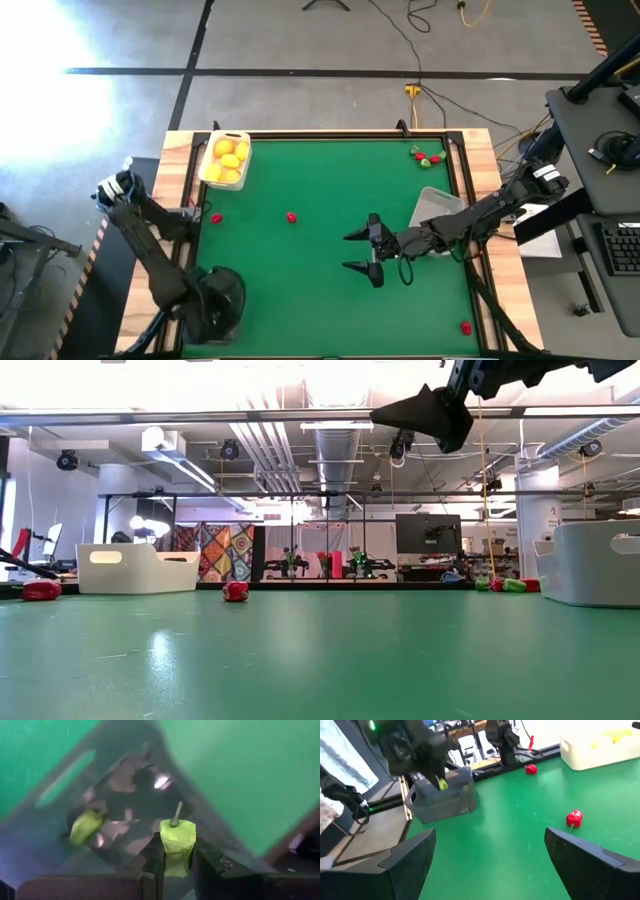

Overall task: Sort produce into baskets
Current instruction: Put the green chili pepper into the black bin, then move the green chili peppers to the center of the table

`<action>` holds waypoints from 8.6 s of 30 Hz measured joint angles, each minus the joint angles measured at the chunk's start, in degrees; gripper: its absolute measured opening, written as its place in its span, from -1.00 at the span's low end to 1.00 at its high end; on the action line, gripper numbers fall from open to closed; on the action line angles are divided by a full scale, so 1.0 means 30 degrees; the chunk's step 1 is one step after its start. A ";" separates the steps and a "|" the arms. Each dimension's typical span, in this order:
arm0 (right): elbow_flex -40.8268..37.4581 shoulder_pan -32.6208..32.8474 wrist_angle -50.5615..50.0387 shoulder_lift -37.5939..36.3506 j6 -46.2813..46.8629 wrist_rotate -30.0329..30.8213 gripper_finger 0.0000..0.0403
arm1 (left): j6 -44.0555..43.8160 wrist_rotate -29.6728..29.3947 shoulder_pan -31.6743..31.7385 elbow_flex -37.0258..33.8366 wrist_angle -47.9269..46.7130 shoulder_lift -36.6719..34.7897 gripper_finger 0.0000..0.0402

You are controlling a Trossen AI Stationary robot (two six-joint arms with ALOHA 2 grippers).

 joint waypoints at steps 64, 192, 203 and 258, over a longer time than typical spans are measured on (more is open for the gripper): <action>0.4756 -2.4609 -1.8883 0.4392 0.3700 -0.1351 0.80 | 3.2434 -1.1338 1.0068 -0.2841 2.3134 0.3629 -0.21; 1.3172 0.2178 -2.1040 0.9071 0.1923 -0.0727 0.33 | 2.8764 -0.3860 0.6993 -0.4394 1.9081 -0.0607 -0.75; 1.3143 0.2171 -2.0396 0.9071 0.1701 0.0068 0.37 | 1.1606 -0.2187 -0.0468 -0.2856 0.3634 -0.3844 -0.75; 1.4863 -0.5751 -3.5475 0.6003 1.0204 0.0693 0.47 | 1.9648 -1.2295 0.3289 -0.2644 1.0297 -0.1515 -0.35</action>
